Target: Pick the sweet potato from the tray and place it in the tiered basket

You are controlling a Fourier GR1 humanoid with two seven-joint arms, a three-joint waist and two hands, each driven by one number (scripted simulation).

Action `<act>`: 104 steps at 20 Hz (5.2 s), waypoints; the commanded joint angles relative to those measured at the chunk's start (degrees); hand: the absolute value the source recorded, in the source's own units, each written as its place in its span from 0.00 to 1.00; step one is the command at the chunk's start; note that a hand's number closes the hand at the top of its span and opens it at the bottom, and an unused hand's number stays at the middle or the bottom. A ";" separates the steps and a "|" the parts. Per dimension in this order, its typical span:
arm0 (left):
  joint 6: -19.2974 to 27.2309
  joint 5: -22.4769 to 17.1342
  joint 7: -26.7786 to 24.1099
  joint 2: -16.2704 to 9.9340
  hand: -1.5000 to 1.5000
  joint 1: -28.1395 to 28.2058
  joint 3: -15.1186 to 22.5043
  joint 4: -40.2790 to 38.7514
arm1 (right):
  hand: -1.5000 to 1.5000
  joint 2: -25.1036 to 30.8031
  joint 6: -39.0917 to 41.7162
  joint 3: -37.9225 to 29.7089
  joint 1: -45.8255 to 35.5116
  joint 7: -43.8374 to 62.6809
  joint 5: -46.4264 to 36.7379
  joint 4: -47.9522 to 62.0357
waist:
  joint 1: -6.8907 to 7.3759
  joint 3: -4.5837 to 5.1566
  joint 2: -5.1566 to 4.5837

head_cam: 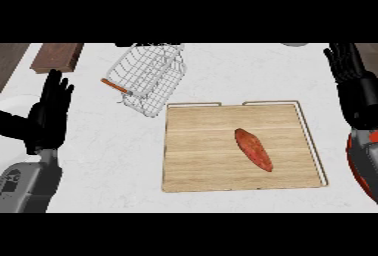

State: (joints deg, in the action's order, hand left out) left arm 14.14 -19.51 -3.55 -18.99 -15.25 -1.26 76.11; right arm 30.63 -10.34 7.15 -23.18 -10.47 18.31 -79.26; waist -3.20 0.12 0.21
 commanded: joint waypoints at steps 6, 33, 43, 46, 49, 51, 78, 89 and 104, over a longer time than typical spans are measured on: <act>-6.41 3.29 7.90 2.16 0.50 1.56 12.27 2.13 | 1.00 0.83 25.17 5.30 7.56 -15.47 6.32 -6.87 | 2.27 -0.44 -0.02; -8.81 2.15 15.41 2.66 0.50 6.24 13.39 10.09 | 0.00 18.52 0.58 10.79 31.52 29.15 -43.47 -44.49 | 2.33 0.16 0.38; -10.74 2.61 14.28 4.36 0.50 1.02 11.23 4.24 | 0.00 3.78 12.26 30.30 22.10 58.76 -66.96 -47.70 | 3.05 0.00 -0.22; -12.19 3.77 9.87 3.89 0.50 7.13 11.85 5.61 | 0.00 -2.07 16.90 32.25 16.89 63.56 -69.34 -42.12 | 3.72 -0.02 -0.26; -9.33 5.68 14.91 7.33 0.50 4.35 12.32 7.39 | 0.00 -5.07 20.76 30.44 17.65 62.67 -69.31 -42.60 | 3.21 -0.10 -0.19; -10.79 4.74 15.13 6.17 0.50 2.11 10.15 6.07 | 0.00 -6.77 13.09 33.79 21.05 57.71 -73.70 -34.59 | 3.14 -0.13 -0.23; -16.34 10.45 16.93 11.02 0.50 4.56 5.22 8.02 | 0.00 -12.82 9.87 17.54 27.94 39.48 -78.12 -24.97 | 3.11 -0.12 -0.19; -16.75 12.47 18.48 12.54 0.50 6.00 4.69 10.39 | 0.00 -18.17 5.91 10.91 23.73 32.89 -79.06 -11.13 | 3.22 -0.12 -0.18; -16.74 14.33 16.48 14.66 0.50 5.97 4.87 9.00 | 1.00 -22.00 3.09 9.61 16.88 19.92 -77.52 2.38 | 3.46 -0.14 -0.25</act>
State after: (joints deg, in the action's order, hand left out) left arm -3.37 -6.06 13.17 -5.54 -9.89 2.68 84.50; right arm 10.81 -3.47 15.44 -5.10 12.82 -57.90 -81.92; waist -0.11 1.06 0.86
